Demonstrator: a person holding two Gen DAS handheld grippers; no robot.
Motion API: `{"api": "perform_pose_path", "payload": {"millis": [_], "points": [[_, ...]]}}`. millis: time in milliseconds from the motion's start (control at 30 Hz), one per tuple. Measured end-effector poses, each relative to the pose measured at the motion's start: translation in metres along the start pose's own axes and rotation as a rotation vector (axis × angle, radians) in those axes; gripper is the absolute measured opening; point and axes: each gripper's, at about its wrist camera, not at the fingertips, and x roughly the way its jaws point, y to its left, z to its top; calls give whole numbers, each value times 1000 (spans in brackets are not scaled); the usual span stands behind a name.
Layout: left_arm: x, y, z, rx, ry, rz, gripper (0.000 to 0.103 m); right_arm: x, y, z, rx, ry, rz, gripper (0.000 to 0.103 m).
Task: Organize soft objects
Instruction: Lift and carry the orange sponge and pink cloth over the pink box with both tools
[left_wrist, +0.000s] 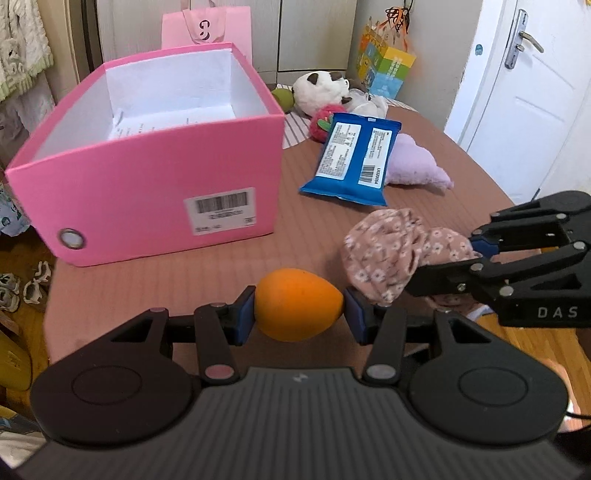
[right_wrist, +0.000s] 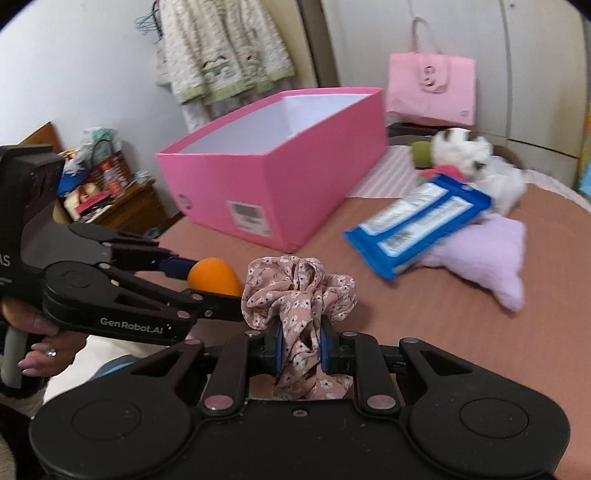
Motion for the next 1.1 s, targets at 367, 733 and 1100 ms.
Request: {"api": "perform_pose_path", "payload": {"millis": [367, 733, 1100], "points": [[-49, 33, 20, 6, -31, 22, 49, 0, 42, 48, -79, 11, 86, 25], [-68, 58, 87, 60, -140, 37, 49, 10, 48, 111, -111, -42, 93, 26], [-3, 112, 181, -40, -199, 52, 49, 66, 1, 196, -114, -135, 25, 27]]}}
